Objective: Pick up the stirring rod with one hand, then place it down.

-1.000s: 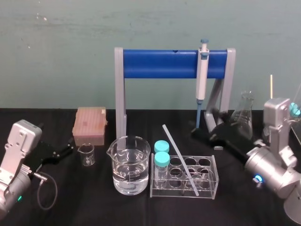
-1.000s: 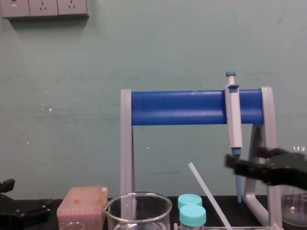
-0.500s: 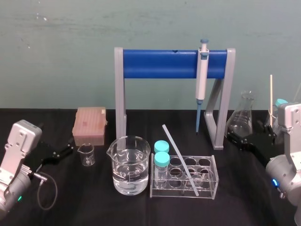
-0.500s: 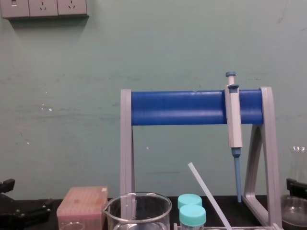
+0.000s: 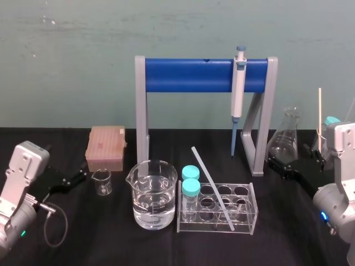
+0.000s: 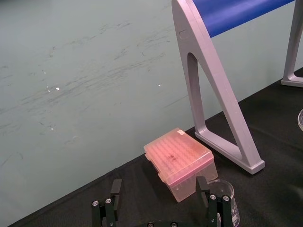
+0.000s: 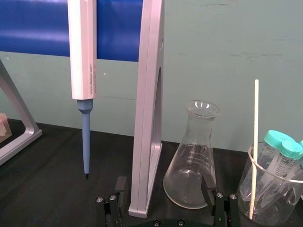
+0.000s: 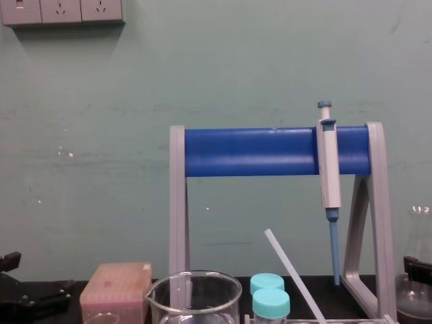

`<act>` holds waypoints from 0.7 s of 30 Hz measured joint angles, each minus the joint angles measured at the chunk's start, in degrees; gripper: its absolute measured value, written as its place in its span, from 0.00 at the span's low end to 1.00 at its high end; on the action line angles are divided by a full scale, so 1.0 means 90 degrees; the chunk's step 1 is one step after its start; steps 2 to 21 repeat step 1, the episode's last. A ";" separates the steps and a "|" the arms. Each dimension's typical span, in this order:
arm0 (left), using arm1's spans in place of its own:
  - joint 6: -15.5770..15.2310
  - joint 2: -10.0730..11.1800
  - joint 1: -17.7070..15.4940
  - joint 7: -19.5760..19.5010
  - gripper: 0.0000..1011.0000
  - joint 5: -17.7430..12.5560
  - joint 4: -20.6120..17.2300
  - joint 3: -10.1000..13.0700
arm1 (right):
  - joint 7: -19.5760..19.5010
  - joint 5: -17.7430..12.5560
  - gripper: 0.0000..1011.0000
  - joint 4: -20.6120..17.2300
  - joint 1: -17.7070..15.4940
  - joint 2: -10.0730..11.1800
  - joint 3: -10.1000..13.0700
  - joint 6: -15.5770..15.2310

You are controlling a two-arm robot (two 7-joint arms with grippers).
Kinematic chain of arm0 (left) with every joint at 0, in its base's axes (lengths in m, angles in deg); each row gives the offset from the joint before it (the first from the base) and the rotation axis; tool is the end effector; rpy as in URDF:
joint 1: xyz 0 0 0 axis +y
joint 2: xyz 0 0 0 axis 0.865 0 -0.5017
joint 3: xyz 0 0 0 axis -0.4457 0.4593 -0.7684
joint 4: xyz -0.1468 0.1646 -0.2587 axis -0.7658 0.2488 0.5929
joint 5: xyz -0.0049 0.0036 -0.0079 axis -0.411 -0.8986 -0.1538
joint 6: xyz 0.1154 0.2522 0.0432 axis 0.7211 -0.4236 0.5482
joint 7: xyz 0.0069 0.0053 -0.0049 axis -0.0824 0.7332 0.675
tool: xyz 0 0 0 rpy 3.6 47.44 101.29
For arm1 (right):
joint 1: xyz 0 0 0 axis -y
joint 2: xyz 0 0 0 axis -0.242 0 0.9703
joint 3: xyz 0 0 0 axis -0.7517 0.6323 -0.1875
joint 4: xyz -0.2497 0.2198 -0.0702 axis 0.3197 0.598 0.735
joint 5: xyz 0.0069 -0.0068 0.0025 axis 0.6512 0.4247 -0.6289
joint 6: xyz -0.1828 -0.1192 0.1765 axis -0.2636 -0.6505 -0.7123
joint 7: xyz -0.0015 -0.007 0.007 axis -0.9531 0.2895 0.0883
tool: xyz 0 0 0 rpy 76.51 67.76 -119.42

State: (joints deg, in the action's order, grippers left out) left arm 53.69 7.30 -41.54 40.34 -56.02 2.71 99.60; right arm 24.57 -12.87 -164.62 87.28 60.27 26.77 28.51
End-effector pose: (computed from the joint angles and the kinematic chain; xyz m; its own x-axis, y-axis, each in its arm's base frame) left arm 0.3395 0.1183 -0.3372 0.2922 0.8803 0.3736 -0.9553 0.2872 0.0705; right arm 0.3593 -0.0823 -0.3312 0.1791 -0.9799 0.0881 0.9774 0.1670 -0.1295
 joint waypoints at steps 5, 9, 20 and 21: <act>0.0000 0.0000 0.0000 0.0000 0.99 0.0000 0.0000 0.0000 | 0.0000 0.0000 0.99 0.0000 0.0001 0.0001 -0.0001 0.0002; 0.0000 0.0000 0.0000 0.0000 0.99 0.0000 0.0000 0.0000 | 0.0000 0.0000 0.99 0.0000 0.0001 0.0001 -0.0001 0.0002; 0.0000 0.0000 0.0000 0.0000 0.99 0.0000 0.0000 0.0000 | 0.0000 0.0000 0.99 0.0000 0.0001 0.0001 -0.0001 0.0002; 0.0000 0.0000 0.0000 0.0000 0.99 0.0000 0.0000 0.0000 | 0.0000 0.0000 0.99 0.0000 0.0001 0.0001 -0.0001 0.0002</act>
